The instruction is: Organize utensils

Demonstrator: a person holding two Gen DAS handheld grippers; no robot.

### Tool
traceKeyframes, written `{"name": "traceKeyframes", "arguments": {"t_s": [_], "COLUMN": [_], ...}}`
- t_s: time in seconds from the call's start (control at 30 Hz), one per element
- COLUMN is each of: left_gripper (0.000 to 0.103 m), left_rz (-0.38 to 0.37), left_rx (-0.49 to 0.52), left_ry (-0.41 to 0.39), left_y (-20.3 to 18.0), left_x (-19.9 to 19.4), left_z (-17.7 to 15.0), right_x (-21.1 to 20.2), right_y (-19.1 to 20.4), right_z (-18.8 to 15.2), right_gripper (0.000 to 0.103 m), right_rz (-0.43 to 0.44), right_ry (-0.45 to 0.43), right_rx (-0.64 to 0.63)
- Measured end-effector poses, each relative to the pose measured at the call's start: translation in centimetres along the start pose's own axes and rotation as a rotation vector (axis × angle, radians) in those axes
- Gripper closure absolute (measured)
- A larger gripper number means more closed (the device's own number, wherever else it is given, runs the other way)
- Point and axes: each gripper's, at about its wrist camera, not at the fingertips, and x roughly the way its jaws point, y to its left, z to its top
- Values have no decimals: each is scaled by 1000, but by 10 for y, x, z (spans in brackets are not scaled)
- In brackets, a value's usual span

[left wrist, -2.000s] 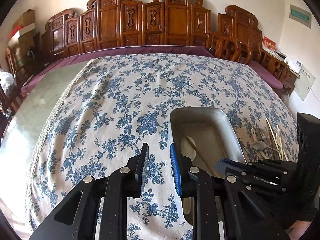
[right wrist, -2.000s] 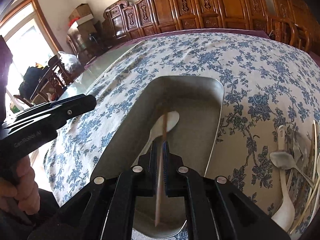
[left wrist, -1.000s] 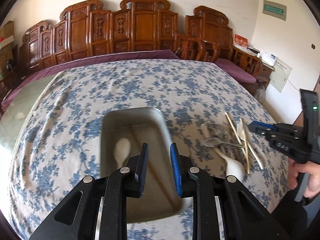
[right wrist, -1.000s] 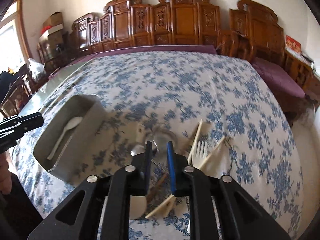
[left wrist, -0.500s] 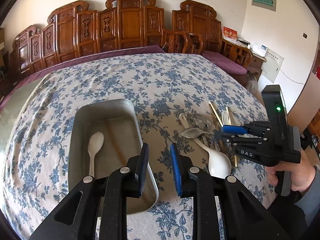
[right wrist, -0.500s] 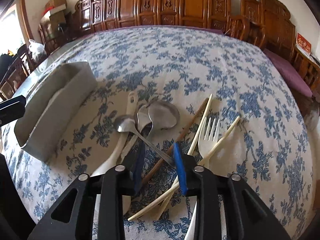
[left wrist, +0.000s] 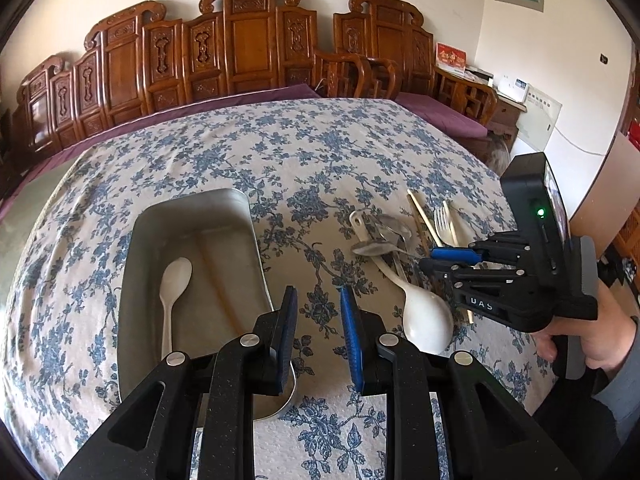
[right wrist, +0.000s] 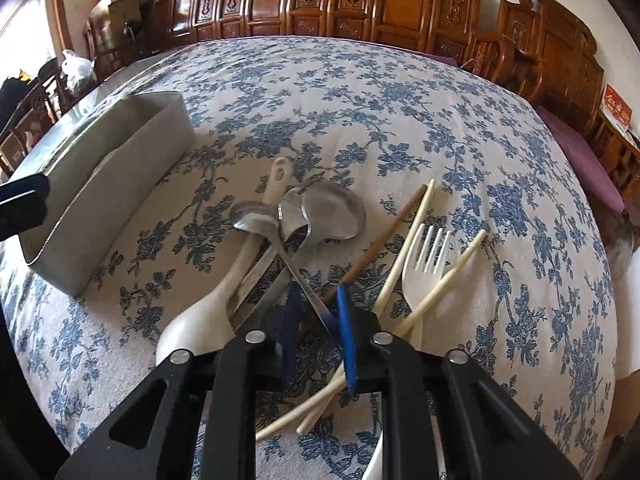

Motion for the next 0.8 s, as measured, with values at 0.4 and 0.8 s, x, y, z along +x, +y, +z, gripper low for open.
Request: {"name": "traceKeyframes", "arguments": {"t_s": [0.4,0.8], "left_gripper": [79,72], "left_rz": [-10,-49], "left_rx": [7,-2], "left_ry": [7,39], "left_y": [-10,-38], "left_x": [2,19], "left_z": [-2,0], "right_x": [-18,-34], "right_y": [-6,-48], "right_z": [6,6], "right_gripper": [101,101], "right_rz": [67,73], "right_ry": [-71,-150], "right_rx": [48,203]}}
